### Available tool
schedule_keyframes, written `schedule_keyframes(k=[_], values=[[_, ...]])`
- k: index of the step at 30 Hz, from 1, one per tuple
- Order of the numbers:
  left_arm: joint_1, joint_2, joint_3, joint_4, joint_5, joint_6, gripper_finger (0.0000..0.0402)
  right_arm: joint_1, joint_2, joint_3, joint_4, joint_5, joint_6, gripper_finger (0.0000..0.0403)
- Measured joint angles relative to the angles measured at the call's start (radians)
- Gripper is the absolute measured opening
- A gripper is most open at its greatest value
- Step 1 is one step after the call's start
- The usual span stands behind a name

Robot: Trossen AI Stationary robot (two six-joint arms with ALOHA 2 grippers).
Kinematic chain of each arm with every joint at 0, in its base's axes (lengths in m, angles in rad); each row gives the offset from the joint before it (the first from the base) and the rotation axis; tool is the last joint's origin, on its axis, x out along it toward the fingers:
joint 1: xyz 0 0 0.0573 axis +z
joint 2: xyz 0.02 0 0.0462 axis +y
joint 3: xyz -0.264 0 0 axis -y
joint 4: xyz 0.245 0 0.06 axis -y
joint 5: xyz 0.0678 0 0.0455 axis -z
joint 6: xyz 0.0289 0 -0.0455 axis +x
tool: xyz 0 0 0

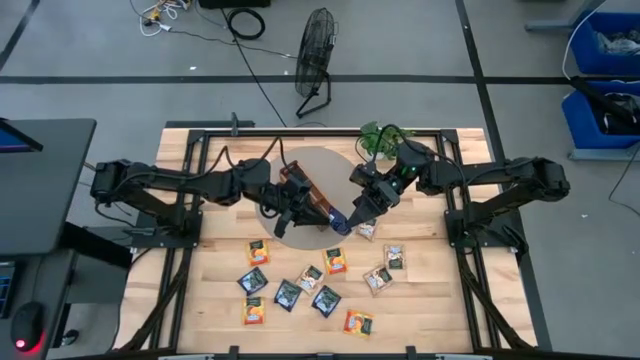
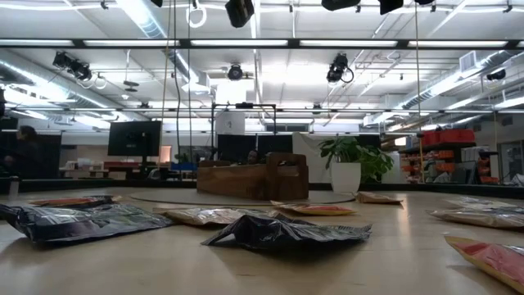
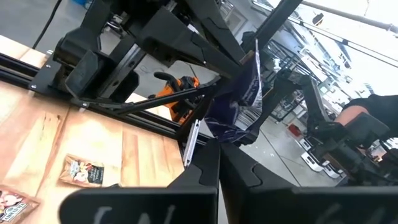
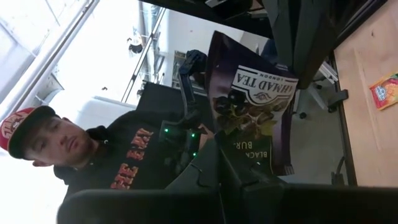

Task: Pick & Place Tea
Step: Put the purple tea bag into the right section of the wooden organizer

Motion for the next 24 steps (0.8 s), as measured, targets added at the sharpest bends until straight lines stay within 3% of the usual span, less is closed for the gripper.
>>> schedule_keyframes(k=[9, 24], values=[[0.003, -0.001, 0.000, 0.011, 0.086, -0.024, 0.0002, 0.000, -0.004, 0.000, 0.000, 0.001, 0.000, 0.0000], [0.052, -0.106, 0.000, -0.093, 0.078, -0.004, 0.0001, 0.003, -0.042, 0.002, -0.045, 0.023, -0.036, 0.0000]])
